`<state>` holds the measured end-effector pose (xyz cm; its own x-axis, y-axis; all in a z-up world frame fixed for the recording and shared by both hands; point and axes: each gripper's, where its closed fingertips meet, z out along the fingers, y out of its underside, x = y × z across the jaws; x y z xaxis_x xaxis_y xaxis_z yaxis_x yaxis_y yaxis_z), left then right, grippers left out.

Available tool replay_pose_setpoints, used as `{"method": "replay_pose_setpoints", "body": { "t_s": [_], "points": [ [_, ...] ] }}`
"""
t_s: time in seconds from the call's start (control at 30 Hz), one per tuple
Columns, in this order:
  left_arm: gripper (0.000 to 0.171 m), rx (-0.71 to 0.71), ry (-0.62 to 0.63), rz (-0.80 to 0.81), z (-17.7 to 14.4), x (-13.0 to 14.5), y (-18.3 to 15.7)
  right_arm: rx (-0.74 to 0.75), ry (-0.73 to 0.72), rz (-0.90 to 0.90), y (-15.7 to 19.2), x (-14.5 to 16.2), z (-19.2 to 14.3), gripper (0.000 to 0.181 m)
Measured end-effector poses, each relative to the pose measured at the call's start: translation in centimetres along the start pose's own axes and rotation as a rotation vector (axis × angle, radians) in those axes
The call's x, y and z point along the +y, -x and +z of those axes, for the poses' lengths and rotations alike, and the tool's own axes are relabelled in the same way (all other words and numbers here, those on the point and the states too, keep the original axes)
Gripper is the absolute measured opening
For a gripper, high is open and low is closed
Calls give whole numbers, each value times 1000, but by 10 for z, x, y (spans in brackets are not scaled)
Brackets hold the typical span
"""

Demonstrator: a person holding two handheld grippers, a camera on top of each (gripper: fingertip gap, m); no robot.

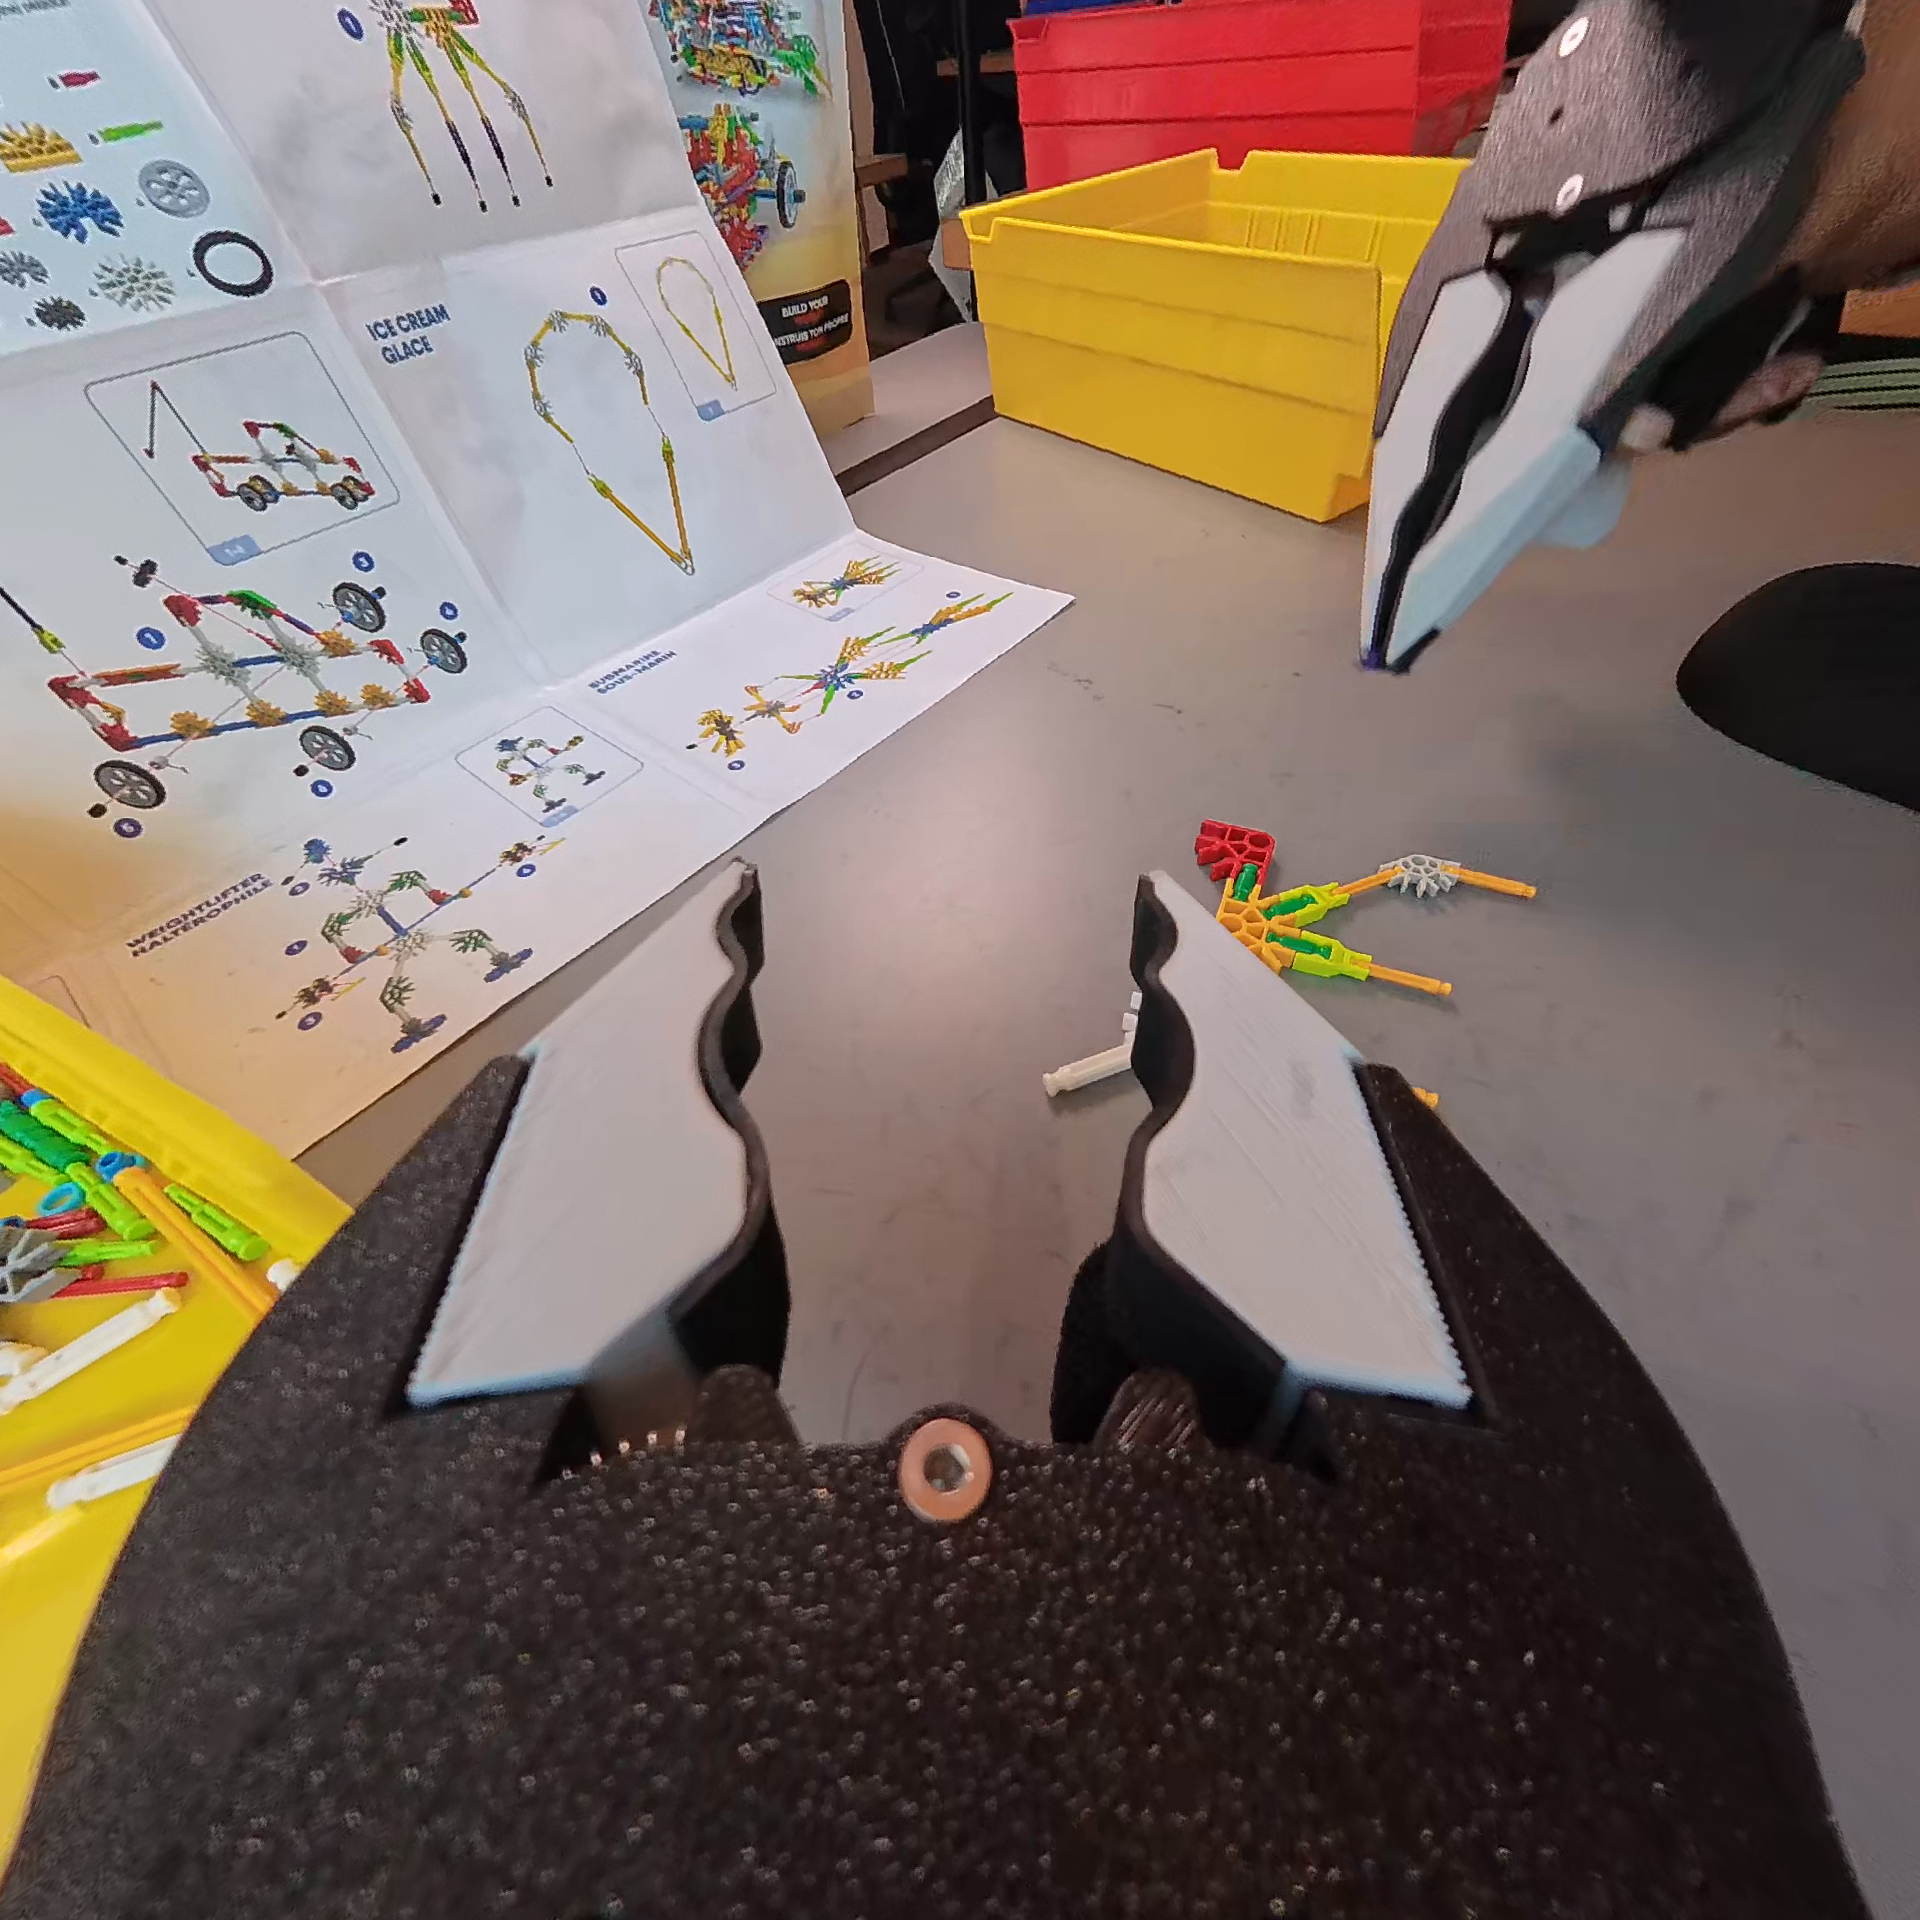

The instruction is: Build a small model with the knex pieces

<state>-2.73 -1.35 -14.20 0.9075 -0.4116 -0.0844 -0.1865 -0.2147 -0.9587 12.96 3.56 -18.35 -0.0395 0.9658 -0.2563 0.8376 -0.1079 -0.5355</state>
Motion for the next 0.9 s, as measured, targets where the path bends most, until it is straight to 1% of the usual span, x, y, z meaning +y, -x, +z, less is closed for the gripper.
{"method": "replay_pose_setpoints", "body": {
  "t_s": [0.07, 0.13, 0.2, 0.23, 0.27, 0.33, 0.4, 0.43, 0.47, 0.53, 0.57, 0.6, 0.67, 0.7, 0.77, 0.83, 0.9],
  "points": [
    [71, -3, 0, 11, -1, 0, -1, 10, 44, -21, 5, 9, 21, 3],
    [71, -9, 0, 20, -2, -1, 0, 20, 70, -26, 4, 14, 31, 5],
    [71, -15, -1, 23, -4, -1, 1, 48, 81, -52, -1, 13, 26, 12],
    [71, -16, -4, 21, -4, -2, 2, 65, 55, -60, -5, 6, 15, 14],
    [71, -16, -7, 18, -5, -2, 2, 96, 15, -60, -13, -4, -1, 14],
    [71, -16, -7, 12, -5, -2, 3, 227, -92, -58, -42, -30, -53, 13],
    [71, -14, -5, 10, -4, -2, 2, 442, -151, -61, -88, -44, -121, 13],
    [71, -12, -3, 10, -4, -1, 2, 560, -137, -58, -115, -41, -154, 13],
    [71, -9, -1, 9, -3, -1, 1, 650, -90, -40, -142, -31, -183, 13],
    [72, -5, 1, 10, -2, 0, 0, 782, 54, 67, -198, 7, -226, 13],
    [72, -3, 3, 12, -2, 0, 0, 831, 129, 136, -225, 31, -241, 14],
    [71, -1, 4, 13, -2, 0, -1, 840, 197, 222, -246, 57, -247, 14],
    [72, -3, 6, 15, -1, 1, -1, 794, 264, 417, -272, 98, -240, 14],
    [71, -7, 6, 16, -2, 1, 0, 775, 299, 478, -279, 114, -233, 13],
    [71, -14, 4, 11, -3, 1, 2, 797, 414, 510, -291, 142, -225, 11],
    [71, -16, 0, -2, -3, 1, 4, 754, 488, 520, -291, 158, -210, 10],
    [71, -12, -2, -12, -4, 0, 4, 729, 587, 495, -289, 171, -204, 10]
  ]
}}
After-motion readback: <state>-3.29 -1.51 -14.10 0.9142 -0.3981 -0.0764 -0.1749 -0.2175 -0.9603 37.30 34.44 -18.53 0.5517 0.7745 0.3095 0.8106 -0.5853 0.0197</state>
